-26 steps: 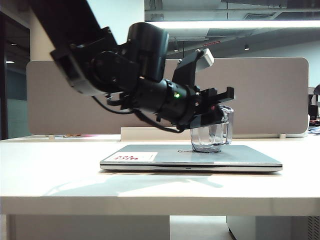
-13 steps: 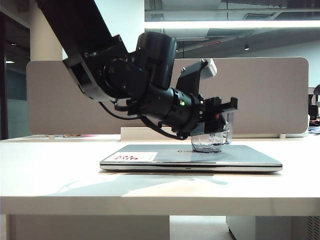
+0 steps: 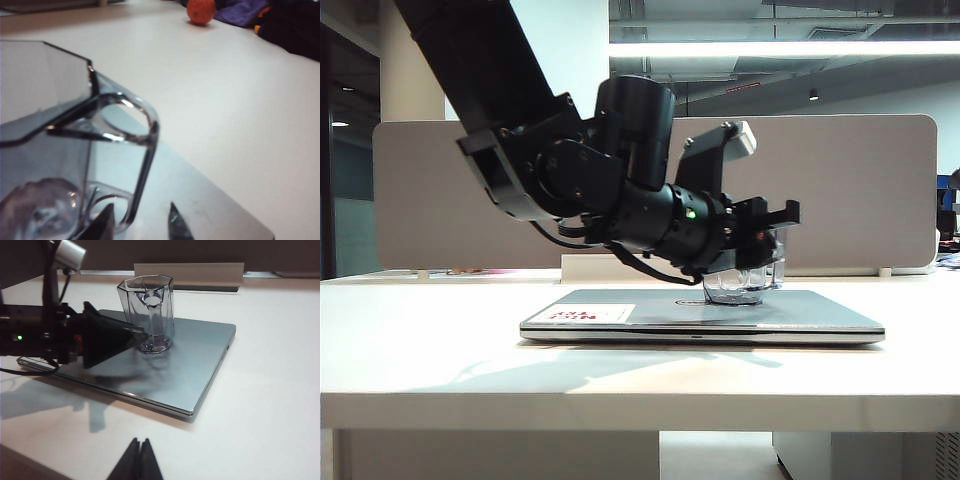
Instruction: Pick up the water cup and place it on the left side of the laptop.
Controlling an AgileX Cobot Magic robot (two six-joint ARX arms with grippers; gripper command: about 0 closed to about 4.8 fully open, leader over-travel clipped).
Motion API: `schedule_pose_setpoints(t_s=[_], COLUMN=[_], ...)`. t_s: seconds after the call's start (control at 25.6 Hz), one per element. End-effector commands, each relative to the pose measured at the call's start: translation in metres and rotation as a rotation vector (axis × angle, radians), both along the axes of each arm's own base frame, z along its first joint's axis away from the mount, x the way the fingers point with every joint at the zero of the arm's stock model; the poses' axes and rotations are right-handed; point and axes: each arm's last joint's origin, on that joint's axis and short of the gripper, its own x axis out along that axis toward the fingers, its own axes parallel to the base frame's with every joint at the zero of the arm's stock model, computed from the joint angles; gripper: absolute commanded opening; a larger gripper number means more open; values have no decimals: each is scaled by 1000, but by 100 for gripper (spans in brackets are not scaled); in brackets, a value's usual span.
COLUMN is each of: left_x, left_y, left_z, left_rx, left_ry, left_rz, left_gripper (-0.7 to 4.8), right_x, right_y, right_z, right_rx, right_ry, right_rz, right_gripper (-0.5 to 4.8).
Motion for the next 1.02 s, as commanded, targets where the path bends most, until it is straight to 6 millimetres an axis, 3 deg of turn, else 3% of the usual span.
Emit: schedule_pose_setpoints(t_s=[0.04, 0.78, 1.02], left_x=[4, 17, 17], left_y=[-6, -18, -18], left_z=[2, 3, 3], left_rx=[-24, -53, -54], left_ry=[-15, -51, -51], left_rz=[-27, -20, -19], left_gripper=[134, 133, 110], right_x=[0, 0, 0], right_y=[0, 0, 0], right_z=[-1, -1, -1], right_rx=[4, 11, 11], right_ry=[-4, 0, 1], right_rz=[5, 8, 8], right_gripper=[-6, -6, -6])
